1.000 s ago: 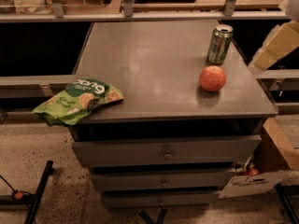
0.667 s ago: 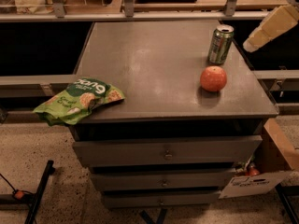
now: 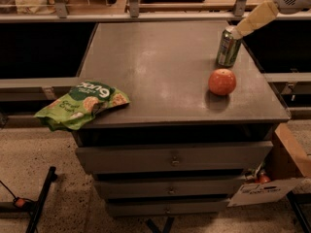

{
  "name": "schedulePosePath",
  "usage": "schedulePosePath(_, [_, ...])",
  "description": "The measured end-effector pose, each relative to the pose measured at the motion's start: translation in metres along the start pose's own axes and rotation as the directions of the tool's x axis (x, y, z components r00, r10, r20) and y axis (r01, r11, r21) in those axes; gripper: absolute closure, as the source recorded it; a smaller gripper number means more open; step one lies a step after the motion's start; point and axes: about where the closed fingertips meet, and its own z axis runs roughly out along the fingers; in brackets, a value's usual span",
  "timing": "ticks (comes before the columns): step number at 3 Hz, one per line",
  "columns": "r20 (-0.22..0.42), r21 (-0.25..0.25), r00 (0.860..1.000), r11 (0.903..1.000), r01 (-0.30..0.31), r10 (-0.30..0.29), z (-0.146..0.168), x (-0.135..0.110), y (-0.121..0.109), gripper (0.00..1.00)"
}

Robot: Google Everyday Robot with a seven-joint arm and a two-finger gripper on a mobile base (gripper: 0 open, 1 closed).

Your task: Move green can near green rice chip bag

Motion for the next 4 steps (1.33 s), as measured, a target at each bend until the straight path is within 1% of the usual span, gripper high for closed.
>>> schedulePosePath(1, [0.018, -0.021, 0.997, 0.9973, -0.07, 0.07, 0.042, 0.0, -0.011, 0.0])
schedulePosePath(2, [0.054, -0.06, 0.992, 0.9922, -0.11, 0.113, 0.074, 0.004, -0.014, 0.0])
schedulePosePath(3, [0.096, -0.099, 0.987, 0.9881, -0.117, 0.127, 0.102, 0.002, -0.012, 0.0])
schedulePosePath(4, [0.121, -0.128, 0.984, 0.9851, -0.115, 0.131, 0.125, -0.001, -0.009, 0.0])
